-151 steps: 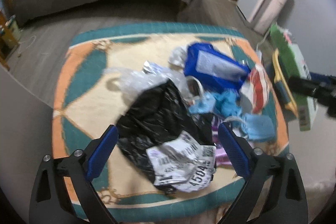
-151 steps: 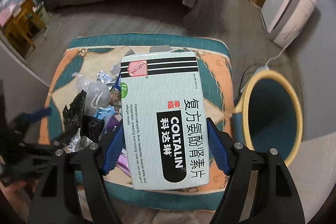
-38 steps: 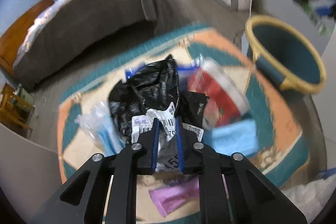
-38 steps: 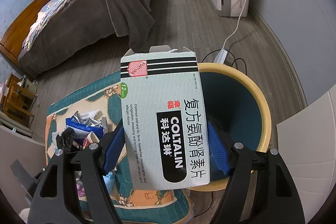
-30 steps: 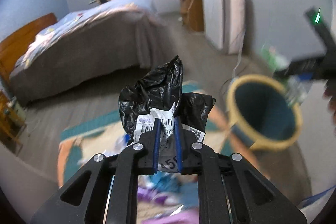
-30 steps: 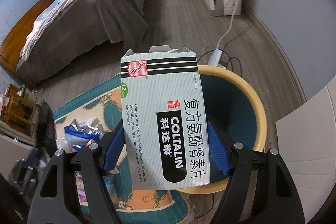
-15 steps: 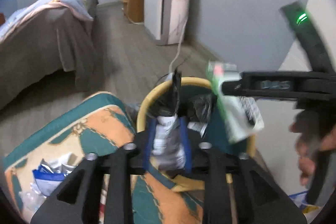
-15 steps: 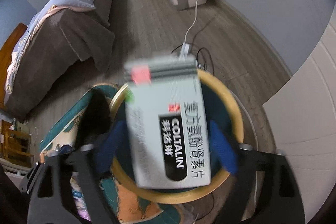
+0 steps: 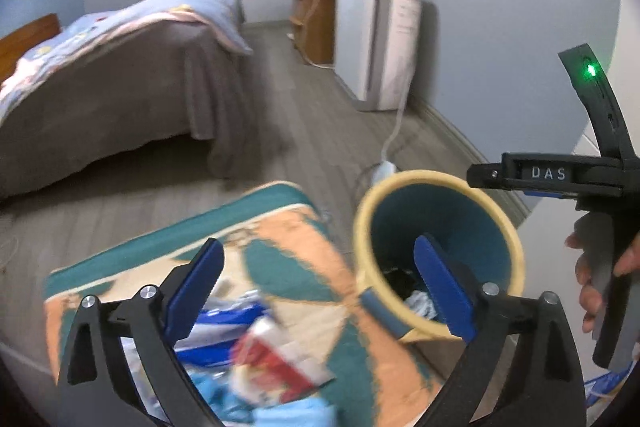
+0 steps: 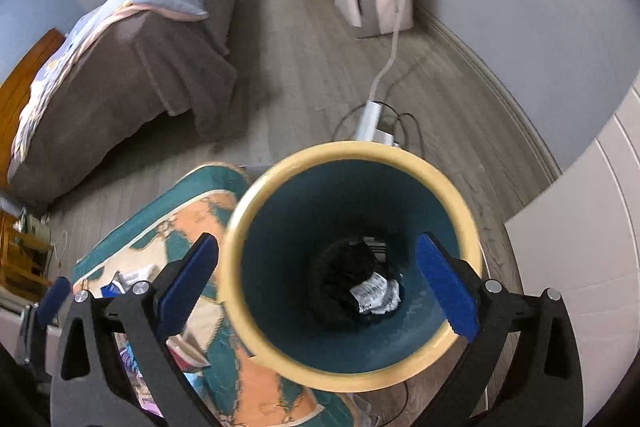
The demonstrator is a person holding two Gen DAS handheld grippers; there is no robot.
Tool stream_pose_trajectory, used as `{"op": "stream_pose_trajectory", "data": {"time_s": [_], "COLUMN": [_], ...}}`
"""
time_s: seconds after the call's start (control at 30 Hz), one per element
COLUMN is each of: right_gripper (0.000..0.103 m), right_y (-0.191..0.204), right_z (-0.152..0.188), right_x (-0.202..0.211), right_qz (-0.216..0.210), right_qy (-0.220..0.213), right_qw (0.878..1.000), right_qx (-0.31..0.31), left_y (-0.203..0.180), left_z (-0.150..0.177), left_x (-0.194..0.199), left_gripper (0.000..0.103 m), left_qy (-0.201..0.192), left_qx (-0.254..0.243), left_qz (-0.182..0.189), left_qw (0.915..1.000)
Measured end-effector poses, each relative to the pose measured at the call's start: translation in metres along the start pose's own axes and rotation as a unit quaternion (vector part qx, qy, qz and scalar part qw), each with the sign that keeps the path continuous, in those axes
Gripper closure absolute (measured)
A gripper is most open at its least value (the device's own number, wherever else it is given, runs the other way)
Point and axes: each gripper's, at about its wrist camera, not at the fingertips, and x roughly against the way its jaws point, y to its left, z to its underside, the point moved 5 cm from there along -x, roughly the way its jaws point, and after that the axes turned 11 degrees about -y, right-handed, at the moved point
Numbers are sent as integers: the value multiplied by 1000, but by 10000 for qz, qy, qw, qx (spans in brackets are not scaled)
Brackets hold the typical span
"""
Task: Collect trash
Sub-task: 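Open the right gripper to drop the box while the left drops the black bag into the wastebasket, then move both grippers back over the trash pile on the cushion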
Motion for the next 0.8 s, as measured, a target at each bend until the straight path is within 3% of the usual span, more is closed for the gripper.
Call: {"op": "stream_pose_trajectory", "data": {"time_s": [0.43,0.67,0.8], "right_gripper": [6,6,6], "right_y": [138,189,196], "right_z": [27,52,63], "right_x": [15,11,3], "right_qz": [-525,-809,-765], "right_qy": [-75,76,246], "right_qw": [9890,9775,9764], "right_qx": [1382,1948,2005], "left_y": [127,172,191], "left_z": [3,39,56], "left_x": [88,100,100], "left_gripper": [6,6,6], "left_qy": [-41,0,204], "left_qx": [306,546,625], "left_qz": [-1103,-1630,-1677], "left_qw": [9934,9851,9836]}}
